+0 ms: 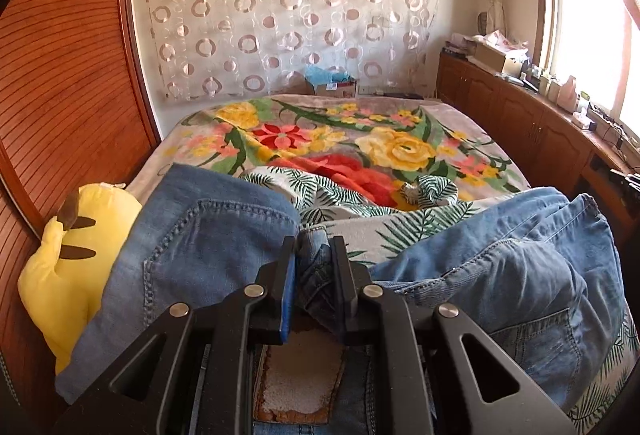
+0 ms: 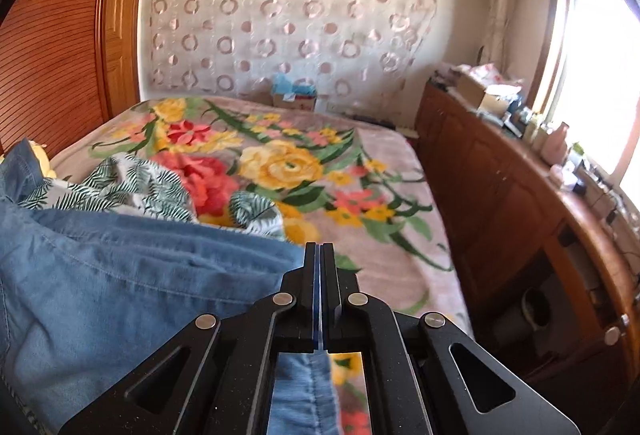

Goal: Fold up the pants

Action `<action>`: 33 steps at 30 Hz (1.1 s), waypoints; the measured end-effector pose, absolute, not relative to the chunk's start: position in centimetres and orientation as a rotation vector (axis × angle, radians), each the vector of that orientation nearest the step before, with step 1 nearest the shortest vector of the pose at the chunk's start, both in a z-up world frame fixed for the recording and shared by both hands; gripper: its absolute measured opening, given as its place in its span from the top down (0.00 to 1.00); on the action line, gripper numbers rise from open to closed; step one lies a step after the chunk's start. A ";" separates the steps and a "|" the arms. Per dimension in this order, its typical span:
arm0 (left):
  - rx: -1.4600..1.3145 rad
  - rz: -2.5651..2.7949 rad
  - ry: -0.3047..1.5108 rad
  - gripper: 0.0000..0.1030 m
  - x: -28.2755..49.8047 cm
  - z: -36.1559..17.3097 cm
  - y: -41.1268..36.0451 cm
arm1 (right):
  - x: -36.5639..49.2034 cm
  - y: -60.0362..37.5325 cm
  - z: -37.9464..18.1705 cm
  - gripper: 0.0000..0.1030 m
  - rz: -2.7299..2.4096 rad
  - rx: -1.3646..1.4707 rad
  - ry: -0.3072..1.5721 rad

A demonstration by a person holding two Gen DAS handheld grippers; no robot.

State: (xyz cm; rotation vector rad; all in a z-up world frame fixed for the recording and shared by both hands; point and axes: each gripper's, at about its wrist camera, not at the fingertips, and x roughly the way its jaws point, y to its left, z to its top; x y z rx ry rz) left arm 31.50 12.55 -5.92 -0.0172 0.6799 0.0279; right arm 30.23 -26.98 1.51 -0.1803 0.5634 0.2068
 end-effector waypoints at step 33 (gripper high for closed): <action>-0.028 0.028 0.690 0.84 33.6 -6.7 12.8 | 38.9 -30.9 4.9 0.91 0.140 -0.095 0.543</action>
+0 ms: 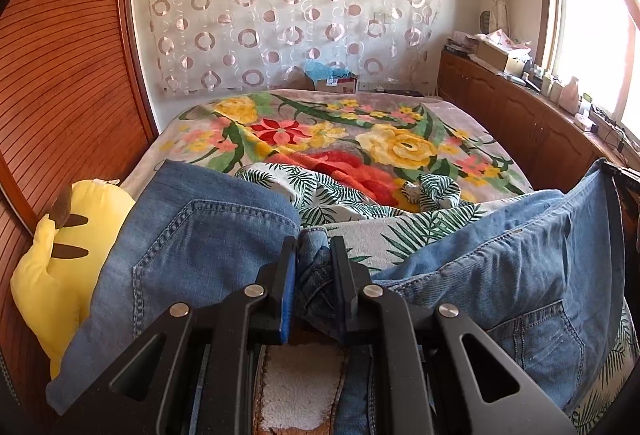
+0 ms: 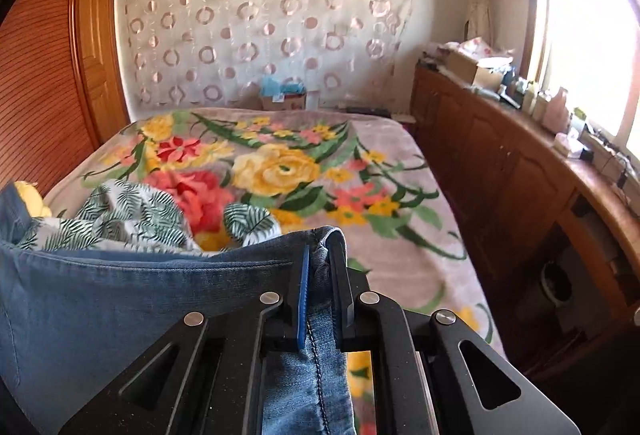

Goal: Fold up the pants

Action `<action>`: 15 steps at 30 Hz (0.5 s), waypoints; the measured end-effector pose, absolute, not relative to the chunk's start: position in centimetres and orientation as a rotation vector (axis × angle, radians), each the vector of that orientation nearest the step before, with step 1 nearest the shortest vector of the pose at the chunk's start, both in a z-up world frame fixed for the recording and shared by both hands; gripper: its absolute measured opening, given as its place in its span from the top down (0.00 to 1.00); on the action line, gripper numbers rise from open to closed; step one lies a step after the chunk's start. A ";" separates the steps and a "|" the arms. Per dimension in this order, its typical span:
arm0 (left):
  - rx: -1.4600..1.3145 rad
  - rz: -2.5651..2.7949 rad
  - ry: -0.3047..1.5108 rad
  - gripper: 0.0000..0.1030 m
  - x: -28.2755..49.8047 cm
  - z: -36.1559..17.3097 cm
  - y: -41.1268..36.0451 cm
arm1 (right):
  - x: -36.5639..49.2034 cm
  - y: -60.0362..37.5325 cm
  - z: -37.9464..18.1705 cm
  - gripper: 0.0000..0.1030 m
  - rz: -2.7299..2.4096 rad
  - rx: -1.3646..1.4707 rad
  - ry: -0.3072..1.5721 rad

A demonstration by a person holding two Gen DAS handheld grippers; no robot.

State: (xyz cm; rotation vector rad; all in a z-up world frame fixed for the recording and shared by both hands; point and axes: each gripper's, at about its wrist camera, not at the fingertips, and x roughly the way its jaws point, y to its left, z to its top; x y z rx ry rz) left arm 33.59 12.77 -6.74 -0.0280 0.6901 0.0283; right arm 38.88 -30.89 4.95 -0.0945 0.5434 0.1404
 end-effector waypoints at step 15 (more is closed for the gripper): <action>-0.013 0.043 0.698 0.54 32.8 -5.8 12.9 | 43.5 -25.7 2.4 0.92 0.086 -0.182 0.618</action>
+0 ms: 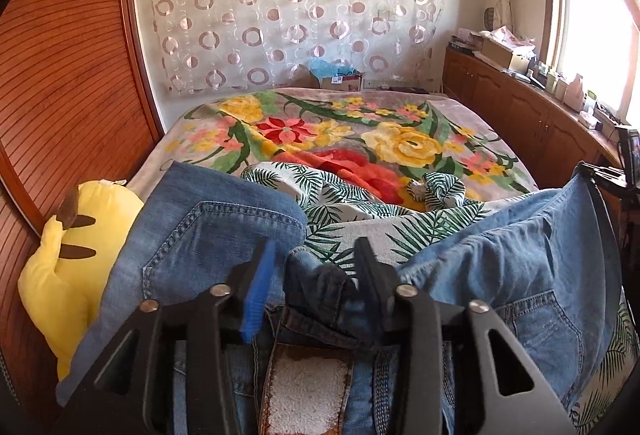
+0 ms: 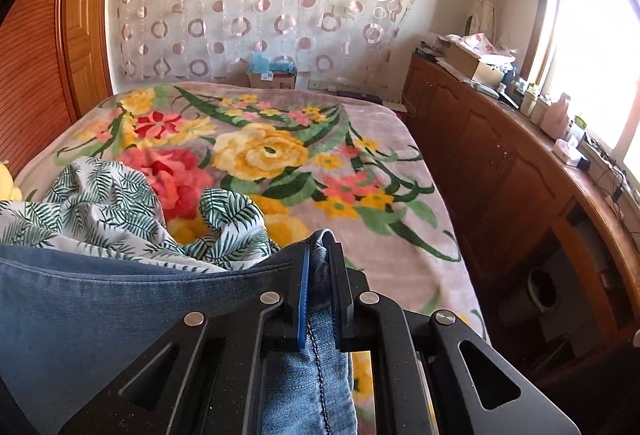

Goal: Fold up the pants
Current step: 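Open both grippers to release the folded jeans onto the bed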

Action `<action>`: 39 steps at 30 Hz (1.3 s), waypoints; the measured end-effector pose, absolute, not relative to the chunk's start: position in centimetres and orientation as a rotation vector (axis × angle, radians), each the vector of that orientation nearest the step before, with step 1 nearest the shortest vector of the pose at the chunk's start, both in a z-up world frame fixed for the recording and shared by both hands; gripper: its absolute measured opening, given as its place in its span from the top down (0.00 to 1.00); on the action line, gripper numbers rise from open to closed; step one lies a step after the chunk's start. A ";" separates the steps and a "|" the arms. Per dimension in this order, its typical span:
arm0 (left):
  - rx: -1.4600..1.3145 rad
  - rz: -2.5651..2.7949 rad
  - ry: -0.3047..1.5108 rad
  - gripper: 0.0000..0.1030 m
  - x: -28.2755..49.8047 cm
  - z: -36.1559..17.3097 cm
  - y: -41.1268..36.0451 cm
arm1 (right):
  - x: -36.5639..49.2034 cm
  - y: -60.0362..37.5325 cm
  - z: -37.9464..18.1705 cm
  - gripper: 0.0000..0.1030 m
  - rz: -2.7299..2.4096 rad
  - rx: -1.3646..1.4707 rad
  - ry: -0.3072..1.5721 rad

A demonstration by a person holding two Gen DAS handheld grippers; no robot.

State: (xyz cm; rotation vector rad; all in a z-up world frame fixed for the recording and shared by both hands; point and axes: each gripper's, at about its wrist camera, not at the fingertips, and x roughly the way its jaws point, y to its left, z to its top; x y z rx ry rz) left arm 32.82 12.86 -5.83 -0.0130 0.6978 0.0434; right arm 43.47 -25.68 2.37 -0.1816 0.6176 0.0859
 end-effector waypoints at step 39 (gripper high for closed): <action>0.180 -0.382 0.945 0.39 39.8 -9.0 -1.3 | 28.2 -29.1 3.3 0.59 0.420 -0.069 0.662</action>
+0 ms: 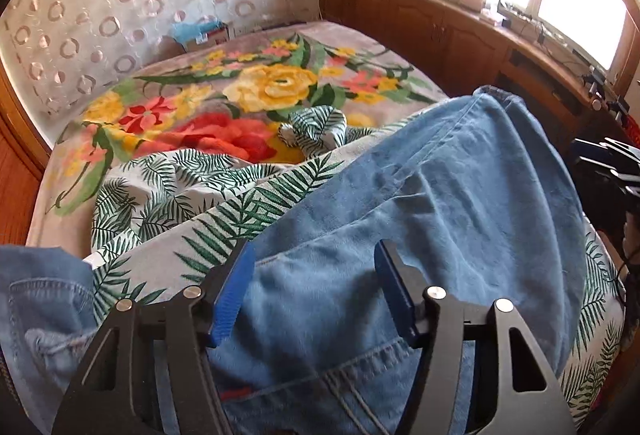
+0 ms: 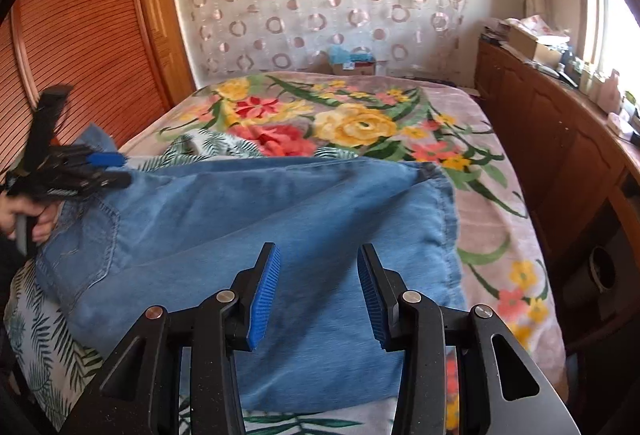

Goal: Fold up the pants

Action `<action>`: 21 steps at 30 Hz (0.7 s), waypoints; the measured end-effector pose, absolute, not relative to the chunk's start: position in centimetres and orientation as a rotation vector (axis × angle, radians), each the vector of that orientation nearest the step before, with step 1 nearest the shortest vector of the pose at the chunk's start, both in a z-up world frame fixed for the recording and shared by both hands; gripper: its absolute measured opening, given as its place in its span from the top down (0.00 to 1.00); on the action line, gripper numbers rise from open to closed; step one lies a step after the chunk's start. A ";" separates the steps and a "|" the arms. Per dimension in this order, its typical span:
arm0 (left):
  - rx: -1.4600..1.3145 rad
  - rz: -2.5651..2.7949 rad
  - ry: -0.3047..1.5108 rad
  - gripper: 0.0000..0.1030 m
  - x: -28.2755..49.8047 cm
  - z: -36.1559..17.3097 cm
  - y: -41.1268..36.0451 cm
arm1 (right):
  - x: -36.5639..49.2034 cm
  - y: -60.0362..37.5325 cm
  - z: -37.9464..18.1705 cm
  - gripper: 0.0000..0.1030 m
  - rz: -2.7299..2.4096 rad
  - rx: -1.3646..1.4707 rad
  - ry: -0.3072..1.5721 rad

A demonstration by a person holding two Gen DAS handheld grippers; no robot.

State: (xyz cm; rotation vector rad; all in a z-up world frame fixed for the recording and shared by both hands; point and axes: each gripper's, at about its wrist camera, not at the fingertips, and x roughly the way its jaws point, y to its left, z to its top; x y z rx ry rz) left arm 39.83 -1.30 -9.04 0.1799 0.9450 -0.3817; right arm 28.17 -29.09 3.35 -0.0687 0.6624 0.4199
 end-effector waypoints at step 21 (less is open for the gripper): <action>0.321 -0.378 0.957 0.98 38.8 -9.6 -2.8 | 28.5 -28.5 2.7 0.59 0.448 -0.080 0.663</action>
